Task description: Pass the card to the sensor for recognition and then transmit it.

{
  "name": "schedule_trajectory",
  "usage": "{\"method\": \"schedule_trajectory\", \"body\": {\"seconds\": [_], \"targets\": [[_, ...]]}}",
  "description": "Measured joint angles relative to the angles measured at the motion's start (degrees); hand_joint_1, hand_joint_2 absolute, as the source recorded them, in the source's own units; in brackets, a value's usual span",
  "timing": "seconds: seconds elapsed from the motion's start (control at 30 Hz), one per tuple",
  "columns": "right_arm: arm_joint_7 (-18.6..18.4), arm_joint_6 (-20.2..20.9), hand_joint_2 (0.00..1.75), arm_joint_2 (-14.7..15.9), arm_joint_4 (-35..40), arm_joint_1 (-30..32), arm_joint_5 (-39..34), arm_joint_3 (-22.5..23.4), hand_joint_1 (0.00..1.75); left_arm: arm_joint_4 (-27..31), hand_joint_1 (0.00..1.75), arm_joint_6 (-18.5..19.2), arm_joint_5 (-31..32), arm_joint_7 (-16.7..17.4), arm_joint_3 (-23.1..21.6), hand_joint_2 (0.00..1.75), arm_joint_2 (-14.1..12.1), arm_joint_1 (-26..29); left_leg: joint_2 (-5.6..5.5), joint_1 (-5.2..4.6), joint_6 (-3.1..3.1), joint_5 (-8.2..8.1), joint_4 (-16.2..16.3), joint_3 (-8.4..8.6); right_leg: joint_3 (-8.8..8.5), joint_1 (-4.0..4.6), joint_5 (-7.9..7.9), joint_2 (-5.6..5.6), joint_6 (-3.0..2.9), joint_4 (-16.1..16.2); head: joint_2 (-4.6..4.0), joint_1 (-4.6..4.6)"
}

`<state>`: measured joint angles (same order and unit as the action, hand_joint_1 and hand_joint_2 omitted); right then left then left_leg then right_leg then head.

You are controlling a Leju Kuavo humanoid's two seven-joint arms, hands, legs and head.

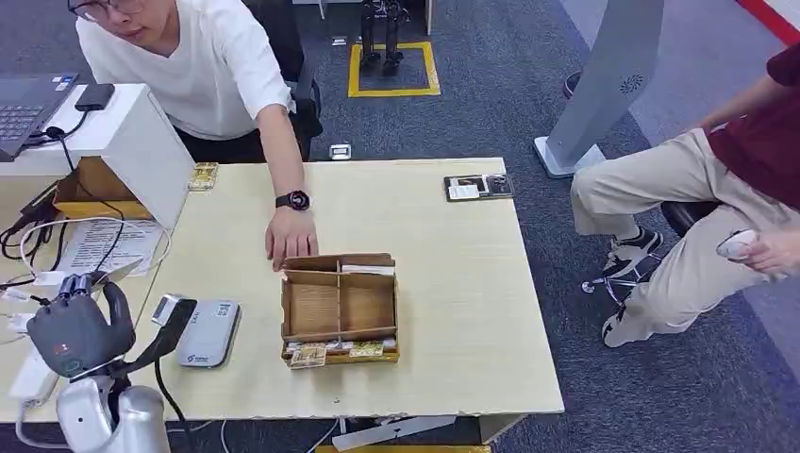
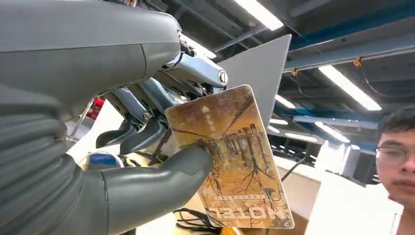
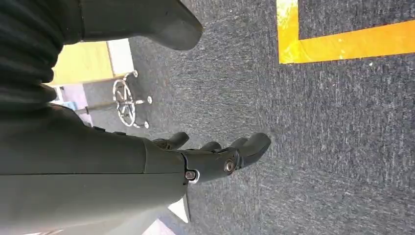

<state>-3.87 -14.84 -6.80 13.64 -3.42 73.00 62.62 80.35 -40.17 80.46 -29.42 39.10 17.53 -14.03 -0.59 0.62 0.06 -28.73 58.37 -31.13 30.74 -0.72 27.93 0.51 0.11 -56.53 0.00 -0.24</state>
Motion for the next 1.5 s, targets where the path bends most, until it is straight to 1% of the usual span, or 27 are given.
{"method": "schedule_trajectory", "body": {"seconds": [0.07, 0.1, 0.13, 0.17, 0.2, 0.27, 0.3, 0.37, 0.43, 0.47, 0.5, 0.53, 0.57, 0.6, 0.67, 0.73, 0.8, 0.87, 1.0, 1.1, 1.2, 1.5], "targets": [[-0.2, 0.0, 1.75, 0.0, 0.0, 0.0, 0.0, 0.0, 0.00, 0.0, 1.75, 0.0, 1.2, 2.2, 0.0, 1.75, -0.1, 0.5, 0.00, 0.00, 0.00, 0.00, 0.0, 0.00, 0.00, 0.00, 0.00, 0.00, 0.00, 0.0, 0.00, 0.00], [-0.2, 0.0, 1.75, 0.0, 0.0, 0.0, -0.1, 0.0, 0.00, 0.0, 1.75, 0.0, 2.5, 4.1, 0.0, 1.75, -0.3, 1.1, 0.00, 0.00, 0.00, 0.00, 0.0, 0.02, 0.00, 0.00, 0.00, 0.01, 0.00, 0.0, 0.00, 0.00], [-0.2, 0.0, 1.75, 0.0, 0.0, 0.0, -0.1, 0.0, 0.00, 0.0, 1.75, 0.0, 4.1, 7.6, -0.6, 1.75, -0.7, 2.1, 0.04, 0.00, 0.00, 0.00, 0.0, 0.04, 0.02, 0.00, 0.00, 0.04, 0.00, 0.0, 0.00, 0.00], [-0.2, 0.0, 1.75, 0.0, 0.0, 0.1, -0.1, 0.1, 0.00, 0.0, 1.75, 0.0, 5.9, 12.2, -2.1, 1.75, -1.5, 3.4, 0.07, 0.00, 0.00, -0.01, 0.0, 0.04, 0.06, 0.00, 0.00, 0.07, 0.00, 0.0, 0.00, 0.00], [-0.2, 0.0, 1.75, 0.0, 0.0, 0.1, -0.2, 0.1, 0.00, 0.0, 1.75, 0.0, 7.0, 16.1, -4.2, 1.75, -2.4, 4.5, 0.07, 0.00, 0.00, -0.01, 0.0, 0.01, 0.10, 0.00, 0.00, 0.09, 0.00, 0.0, 0.00, 0.00], [-0.2, 0.0, 1.75, 0.0, 0.0, 0.2, -0.2, 0.1, 0.00, 0.0, 1.75, 0.0, 8.0, 21.2, -8.3, 1.75, -4.0, 6.0, -0.01, 0.01, 0.00, 0.00, 0.0, -0.06, 0.10, 0.00, 0.00, -0.01, 0.00, 0.0, 0.00, 0.04], [-0.2, 0.0, 1.75, 0.0, 0.0, 0.2, -0.2, 0.1, 0.00, 0.0, 1.75, 0.0, 8.1, 22.1, -9.6, 1.75, -4.7, 6.5, -0.02, 0.01, 0.00, 0.00, 0.0, -0.06, 0.09, 0.01, 0.00, -0.01, 0.00, 0.0, 0.00, 0.00], [-0.2, 0.1, 1.75, 0.0, 0.0, 0.2, -0.2, 0.1, 0.00, 0.0, 1.75, 0.0, 8.2, 25.1, -12.0, 1.75, -6.3, 7.9, 0.03, 0.01, 0.00, 0.00, 0.0, -0.04, 0.11, 0.01, 0.00, 0.03, 0.00, 0.0, 0.00, 0.02], [-0.2, 0.2, 1.75, 0.0, 0.0, 0.3, -0.1, 0.2, 0.00, -0.4, 1.75, 0.0, 8.2, 29.6, -16.3, 1.75, -8.6, 9.4, 0.06, 0.02, 0.00, 0.00, 0.0, -0.05, 0.15, 0.02, 0.00, 0.06, -0.01, 0.0, 0.00, 0.02], [-0.2, 0.2, 1.75, 0.0, 0.0, 0.3, -0.1, 0.3, 0.00, -0.7, 1.75, 0.0, 8.2, 34.2, -19.3, 1.75, -10.6, 10.0, 0.06, 0.01, 0.00, 0.00, 0.0, -0.04, 0.16, 0.02, 0.00, 0.06, 0.00, 0.0, 0.00, 0.02], [-0.2, 0.2, 1.75, 0.0, 0.0, 0.4, -0.1, 0.5, 0.00, -1.2, 1.75, 0.0, 8.3, 38.6, -22.1, 1.75, -12.0, 10.4, 0.05, 0.01, 0.00, 0.00, 0.0, -0.04, 0.16, 0.02, 0.00, 0.05, 0.00, 0.0, 0.00, 0.02], [-0.2, 0.2, 1.75, 0.0, 0.0, 0.4, -0.1, 0.6, 0.00, -1.9, 1.75, 0.0, 8.3, 43.4, -26.5, 1.75, -13.9, 10.8, 0.04, 0.01, 0.00, 0.00, 0.0, -0.05, 0.14, 0.01, 0.00, 0.04, 0.00, 0.0, 0.00, 0.02], [-0.1, 0.2, 1.75, 0.0, 0.0, 0.4, -0.1, 0.7, 0.00, -2.4, 1.75, 0.0, 8.3, 46.5, -29.8, 1.75, -15.6, 11.0, 0.03, 0.01, 0.00, 0.01, 0.0, -0.05, 0.12, 0.01, 0.00, 0.02, 0.00, 0.0, 0.00, 0.02], [-0.1, 0.2, 1.75, 0.0, 0.0, 0.3, -0.1, 0.8, 0.00, -3.0, 1.75, 0.0, 8.3, 47.9, -32.7, 1.75, -16.6, 11.2, 0.03, 0.01, 0.00, 0.00, 0.0, -0.06, 0.11, 0.01, 0.00, 0.02, 0.00, 0.0, 0.00, 0.02], [0.2, 0.2, 1.75, 0.0, 0.0, 0.4, -0.1, 1.0, 0.00, -4.2, 1.75, 0.0, 8.3, 49.3, -37.7, 1.75, -18.5, 11.4, 0.04, 0.00, 0.00, 0.01, 0.0, -0.06, 0.10, 0.00, 0.00, 0.03, 0.00, 0.0, 0.00, 0.02], [0.3, 0.2, 1.75, 0.0, 0.0, 0.4, -0.2, 1.2, 0.00, -5.5, 1.75, 0.0, 8.3, 49.2, -42.2, 1.75, -19.7, 11.8, 0.06, 0.00, 0.00, 0.00, 0.0, -0.06, 0.10, 0.00, -0.01, 0.04, 0.01, 0.0, 0.00, 0.00], [0.4, 0.2, 1.75, 0.0, 0.0, 0.4, -0.2, 1.3, 0.00, -6.3, 1.75, 0.0, 8.3, 48.8, -44.7, 1.75, -20.4, 11.9, 0.06, -0.01, 0.00, 0.00, 0.0, -0.07, 0.11, 0.00, -0.01, 0.04, 0.01, 0.0, 0.00, 0.02], [0.5, 0.2, 1.75, 0.0, 0.0, 0.4, -0.2, 1.4, 0.00, -7.1, 1.75, 0.0, 8.3, 47.5, -46.3, 1.75, -20.7, 12.0, 0.05, -0.02, 0.00, 0.00, 0.0, -0.08, 0.11, -0.01, -0.01, 0.03, 0.01, 0.0, 0.00, 0.00], [0.7, 0.3, 1.75, 0.0, 0.0, 0.4, -0.2, 1.5, 0.00, -8.8, 1.75, 0.0, 8.3, 44.5, -47.8, 1.75, -20.9, 12.2, 0.05, -0.01, 0.00, 0.00, 0.0, -0.08, 0.13, -0.01, -0.01, 0.04, 0.01, 0.0, 0.00, 0.02], [0.7, 0.3, 1.75, 0.0, 0.0, 0.5, -0.2, 1.5, 0.00, -9.6, 1.75, 0.0, 8.3, 42.8, -48.0, 1.75, -20.8, 12.3, 0.05, 0.00, 0.00, 0.00, 0.0, -0.07, 0.14, 0.00, 0.00, 0.04, 0.00, 0.0, 0.00, 0.00], [0.7, 0.3, 1.75, 0.0, 0.0, 0.5, -0.3, 1.5, 0.00, -10.4, 1.75, 0.0, 8.3, 42.1, -48.1, 1.75, -20.6, 12.3, 0.05, 0.01, 0.00, 0.00, 0.0, -0.07, 0.14, 0.01, 0.00, 0.04, 0.00, 0.0, 0.00, 0.02], [0.8, 0.2, 1.75, 0.0, 0.0, 0.5, -0.4, 1.5, 0.00, -11.7, 1.75, 0.0, 8.3, 42.1, -48.1, 1.75, -20.3, 12.4, 0.05, 0.00, 0.00, 0.00, 0.0, -0.08, 0.13, 0.00, 0.00, 0.04, 0.00, 0.0, 0.00, 0.00]]}}
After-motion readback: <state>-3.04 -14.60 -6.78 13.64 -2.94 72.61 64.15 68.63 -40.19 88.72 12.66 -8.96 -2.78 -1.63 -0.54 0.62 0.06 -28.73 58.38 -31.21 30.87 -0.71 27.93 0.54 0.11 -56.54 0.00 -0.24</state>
